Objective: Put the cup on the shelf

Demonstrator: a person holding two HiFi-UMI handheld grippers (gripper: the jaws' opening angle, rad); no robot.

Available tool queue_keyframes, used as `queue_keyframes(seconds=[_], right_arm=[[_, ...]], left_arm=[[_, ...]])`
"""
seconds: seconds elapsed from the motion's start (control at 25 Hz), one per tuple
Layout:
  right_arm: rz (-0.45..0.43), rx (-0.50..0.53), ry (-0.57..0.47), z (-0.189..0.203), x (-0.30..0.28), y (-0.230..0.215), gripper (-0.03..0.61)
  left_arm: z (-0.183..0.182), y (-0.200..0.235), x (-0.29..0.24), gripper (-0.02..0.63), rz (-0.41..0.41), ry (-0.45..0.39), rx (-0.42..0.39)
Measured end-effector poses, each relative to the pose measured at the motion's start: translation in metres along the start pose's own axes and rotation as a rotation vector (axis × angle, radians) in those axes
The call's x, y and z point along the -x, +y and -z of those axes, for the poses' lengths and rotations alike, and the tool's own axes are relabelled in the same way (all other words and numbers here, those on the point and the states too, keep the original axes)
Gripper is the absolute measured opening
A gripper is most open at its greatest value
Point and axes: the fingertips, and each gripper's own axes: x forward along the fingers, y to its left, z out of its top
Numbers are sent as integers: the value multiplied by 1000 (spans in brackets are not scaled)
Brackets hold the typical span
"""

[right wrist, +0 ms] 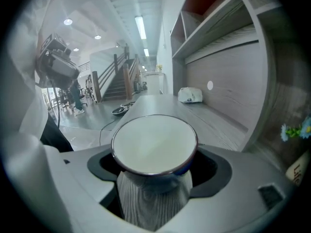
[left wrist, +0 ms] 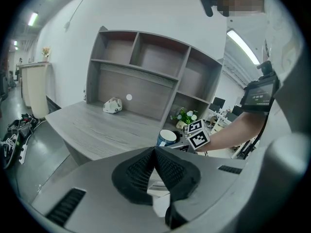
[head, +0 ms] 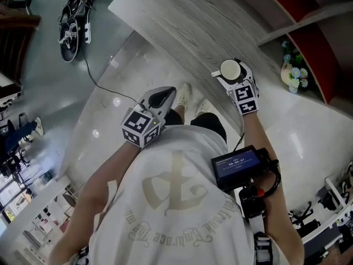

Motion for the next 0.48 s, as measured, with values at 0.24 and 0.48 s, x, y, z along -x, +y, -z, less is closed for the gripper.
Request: queue_keyframes(seconds=[0.24, 0.48], right_arm=[[5, -40, -19, -5, 2, -3, 400], [3, -65, -49, -11, 4, -2, 400]], left_arm=[[-2, 2, 0, 2, 9, 4, -10], [-1, 4, -1, 3, 20, 16, -19]])
